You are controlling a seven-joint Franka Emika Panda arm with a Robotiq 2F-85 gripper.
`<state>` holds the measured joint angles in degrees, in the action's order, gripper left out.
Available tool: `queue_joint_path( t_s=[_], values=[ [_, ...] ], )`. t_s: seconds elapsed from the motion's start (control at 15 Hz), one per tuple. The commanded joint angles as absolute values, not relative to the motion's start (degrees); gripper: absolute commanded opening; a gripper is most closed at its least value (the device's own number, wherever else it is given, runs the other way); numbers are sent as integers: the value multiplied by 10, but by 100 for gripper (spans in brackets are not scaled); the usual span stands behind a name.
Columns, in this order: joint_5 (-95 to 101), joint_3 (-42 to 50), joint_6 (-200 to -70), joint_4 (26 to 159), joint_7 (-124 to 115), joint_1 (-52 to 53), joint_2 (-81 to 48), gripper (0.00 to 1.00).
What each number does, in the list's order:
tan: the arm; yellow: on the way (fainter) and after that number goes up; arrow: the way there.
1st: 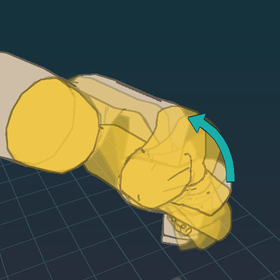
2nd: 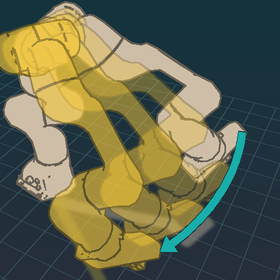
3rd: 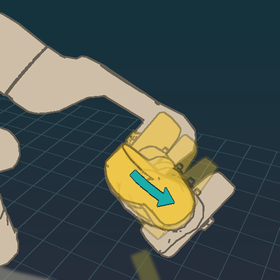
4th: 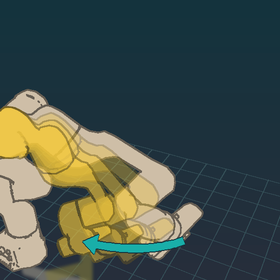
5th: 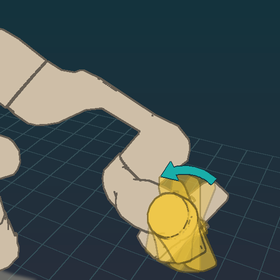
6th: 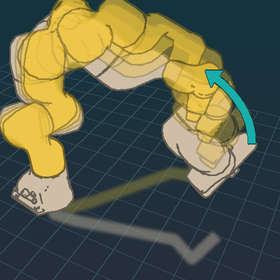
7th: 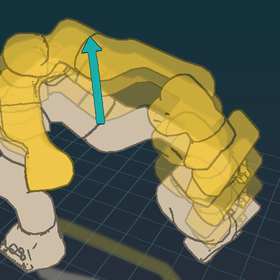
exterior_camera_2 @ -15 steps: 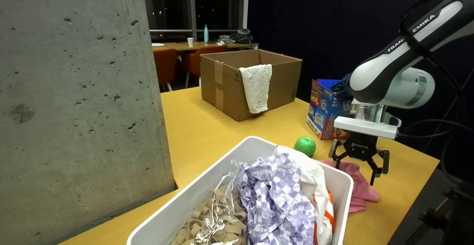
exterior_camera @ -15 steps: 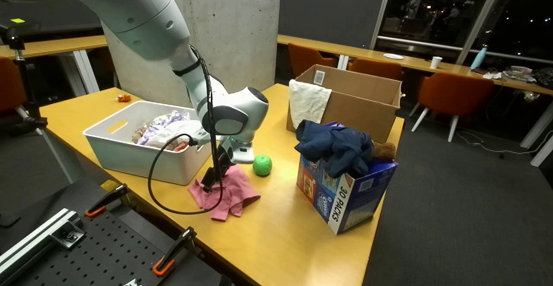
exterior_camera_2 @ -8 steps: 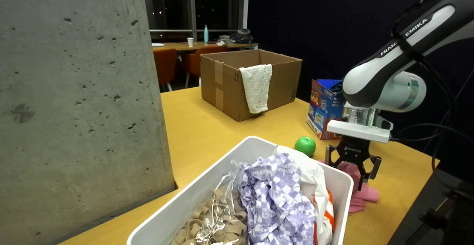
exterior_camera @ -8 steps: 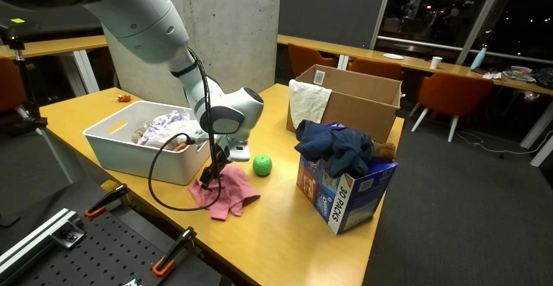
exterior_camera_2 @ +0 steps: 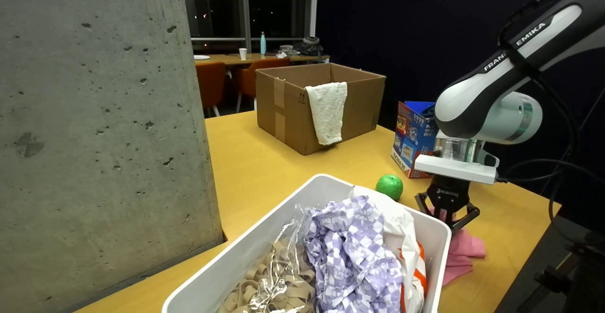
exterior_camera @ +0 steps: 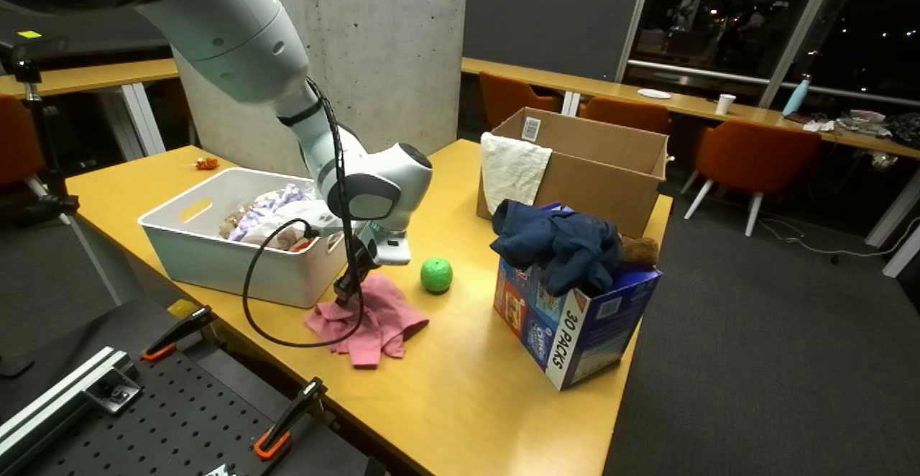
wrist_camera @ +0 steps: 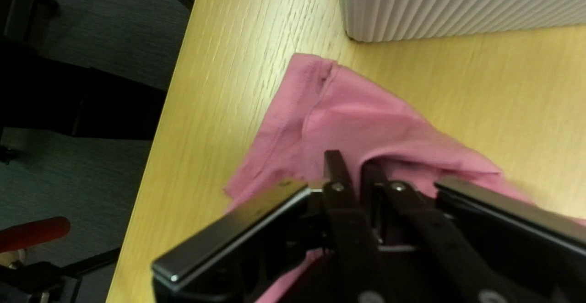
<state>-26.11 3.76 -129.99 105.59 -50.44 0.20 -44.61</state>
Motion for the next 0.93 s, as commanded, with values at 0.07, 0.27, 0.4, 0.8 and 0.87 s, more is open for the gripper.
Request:
queue_joint_path(
  t_s=[0.07,0.27,0.4,0.8,0.87],
  values=[
    [-257,36,-1305,1083,-503,2,-413,0],
    [-254,37,-1305,1098,-505,5,-391,1],
    [-249,41,-1306,1113,-505,7,-365,1],
    [-232,53,-1301,1158,-509,7,-272,1],
    [-231,53,-1304,1169,-510,7,-257,1]
  ],
)
